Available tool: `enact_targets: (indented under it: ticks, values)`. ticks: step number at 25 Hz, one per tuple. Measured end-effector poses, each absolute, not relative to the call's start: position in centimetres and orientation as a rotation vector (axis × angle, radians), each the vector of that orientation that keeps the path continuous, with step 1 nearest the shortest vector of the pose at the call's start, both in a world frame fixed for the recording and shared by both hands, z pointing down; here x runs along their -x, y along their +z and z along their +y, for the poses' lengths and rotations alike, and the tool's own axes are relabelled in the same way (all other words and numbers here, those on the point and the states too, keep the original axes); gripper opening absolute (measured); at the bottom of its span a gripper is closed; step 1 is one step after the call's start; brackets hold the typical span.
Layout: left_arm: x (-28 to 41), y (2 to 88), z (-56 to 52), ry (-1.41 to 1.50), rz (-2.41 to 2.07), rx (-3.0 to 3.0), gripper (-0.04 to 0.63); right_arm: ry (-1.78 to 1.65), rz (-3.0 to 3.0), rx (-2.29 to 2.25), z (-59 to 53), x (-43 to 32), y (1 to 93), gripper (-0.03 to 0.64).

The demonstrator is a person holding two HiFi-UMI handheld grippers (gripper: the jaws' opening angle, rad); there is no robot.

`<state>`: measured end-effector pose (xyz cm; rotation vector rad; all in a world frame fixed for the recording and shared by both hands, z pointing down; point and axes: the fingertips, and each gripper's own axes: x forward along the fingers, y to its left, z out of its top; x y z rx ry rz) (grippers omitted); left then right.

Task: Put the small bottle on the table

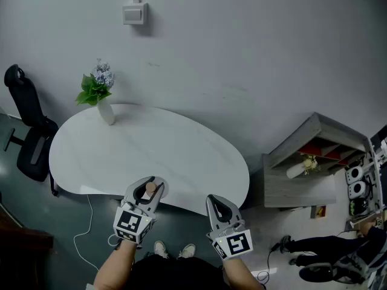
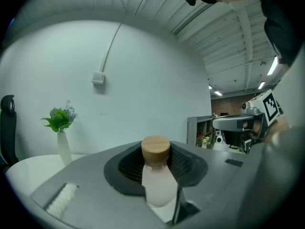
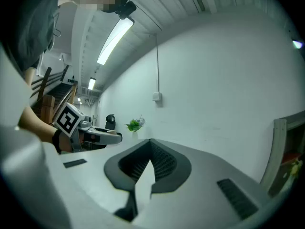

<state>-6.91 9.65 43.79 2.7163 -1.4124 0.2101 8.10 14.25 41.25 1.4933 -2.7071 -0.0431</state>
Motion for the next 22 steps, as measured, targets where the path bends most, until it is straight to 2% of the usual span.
enact_targets:
  ticks: [4, 8, 22]
  values:
    - [6.9, 43.8, 9.6, 0.206, -1.422, -2.71, 0.119, -0.035, -2.721, -1.497, 14.0, -8.4, 41.0, 0.005]
    - [6.5, 43.7, 9.9, 0.203, -1.434, -2.704, 0.118, 0.132, -2.822, -1.492, 14.2, -9.2, 41.3, 0.006]
    - [4.3, 44.2, 10.8, 0.219, -1.549, -2.643, 0.118, 0.093, -2.837, -1.376, 15.9, -13.7, 42.7, 0.006]
